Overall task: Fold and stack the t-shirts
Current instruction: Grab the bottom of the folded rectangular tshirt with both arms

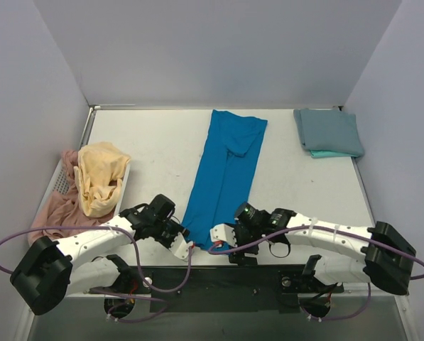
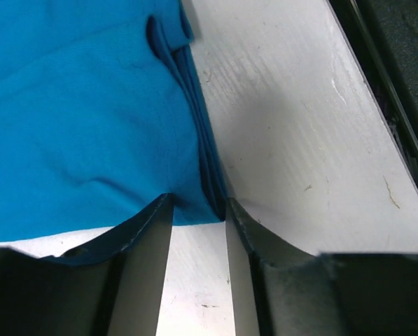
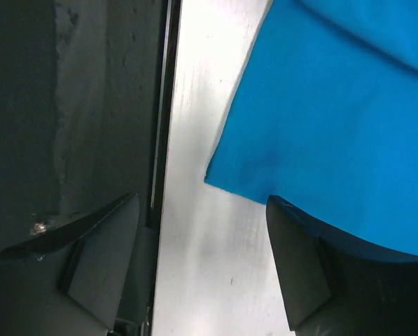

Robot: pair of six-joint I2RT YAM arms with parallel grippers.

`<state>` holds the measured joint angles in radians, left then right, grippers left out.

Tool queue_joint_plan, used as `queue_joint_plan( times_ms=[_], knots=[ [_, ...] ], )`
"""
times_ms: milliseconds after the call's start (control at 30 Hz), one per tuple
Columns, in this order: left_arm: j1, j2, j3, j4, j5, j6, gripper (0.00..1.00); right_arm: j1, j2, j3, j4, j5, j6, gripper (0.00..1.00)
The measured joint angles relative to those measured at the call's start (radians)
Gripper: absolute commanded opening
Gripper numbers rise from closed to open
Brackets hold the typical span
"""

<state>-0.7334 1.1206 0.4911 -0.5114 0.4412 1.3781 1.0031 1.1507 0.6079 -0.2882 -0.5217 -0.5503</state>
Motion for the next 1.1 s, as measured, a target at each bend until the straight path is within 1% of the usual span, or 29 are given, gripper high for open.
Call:
queue_joint_plan(
  times_ms=[67,100,200,233,267,300,333,367,400,433,467,500,533,567,600,633,667,767,900,1100],
  knots=[
    [-0.005,0.003,-0.010,0.008,-0.010,0.010,0.41,0.027,0.078,0.000,0.013,0.031,-0.043,0.66],
    [-0.007,0.005,-0.013,0.010,-0.013,0.014,0.38,0.029,0.098,0.000,0.017,0.044,-0.057,0.63],
    [-0.012,0.014,-0.016,0.024,-0.023,0.021,0.31,0.034,0.138,0.000,0.033,0.083,-0.111,0.58],
    [-0.014,0.017,-0.016,0.027,-0.026,0.023,0.26,0.037,0.148,0.001,0.035,0.092,-0.130,0.57],
    [-0.016,0.018,-0.016,0.032,-0.027,0.023,0.24,0.039,0.162,0.005,0.036,0.103,-0.148,0.56],
    [-0.018,0.018,-0.018,0.037,-0.029,0.023,0.17,0.045,0.175,0.008,0.035,0.108,-0.161,0.55],
    [-0.019,0.018,-0.020,0.041,-0.032,0.024,0.15,0.052,0.192,0.015,0.035,0.115,-0.172,0.55],
    [-0.021,0.018,-0.022,0.045,-0.034,0.023,0.09,0.061,0.209,0.021,0.036,0.117,-0.182,0.55],
    [-0.022,0.018,-0.023,0.048,-0.037,0.023,0.08,0.074,0.224,0.028,0.038,0.118,-0.188,0.54],
    [-0.024,0.018,-0.023,0.049,-0.038,0.021,0.02,0.090,0.237,0.034,0.039,0.121,-0.192,0.53],
    [-0.026,0.018,-0.023,0.050,-0.040,0.019,0.00,0.103,0.241,0.037,0.041,0.125,-0.195,0.50],
    [-0.027,0.018,-0.023,0.049,-0.041,0.016,0.00,0.117,0.243,0.039,0.046,0.125,-0.200,0.46],
    [-0.028,0.016,-0.023,0.048,-0.042,0.013,0.00,0.127,0.243,0.039,0.047,0.125,-0.208,0.38],
    [-0.030,0.015,-0.023,0.048,-0.042,0.011,0.00,0.133,0.243,0.039,0.046,0.125,-0.216,0.33],
    [-0.034,0.012,-0.023,0.046,-0.042,0.001,0.00,0.138,0.243,0.039,0.047,0.125,-0.225,0.23],
    [-0.039,0.010,-0.023,0.044,-0.042,-0.007,0.00,0.138,0.245,0.040,0.046,0.124,-0.235,0.18],
    [-0.045,0.005,-0.023,0.040,-0.042,-0.019,0.00,0.138,0.249,0.043,0.044,0.124,-0.241,0.00],
    [-0.070,-0.007,-0.012,0.007,-0.036,-0.092,0.00,0.137,0.262,0.068,0.020,0.127,-0.236,0.00],
    [-0.077,-0.028,0.053,-0.080,0.010,-0.204,0.00,0.144,0.248,0.086,-0.036,0.130,-0.181,0.00],
    [-0.048,-0.078,0.121,-0.158,0.073,-0.328,0.00,0.142,0.123,0.086,-0.090,0.129,-0.043,0.00]
  ],
)
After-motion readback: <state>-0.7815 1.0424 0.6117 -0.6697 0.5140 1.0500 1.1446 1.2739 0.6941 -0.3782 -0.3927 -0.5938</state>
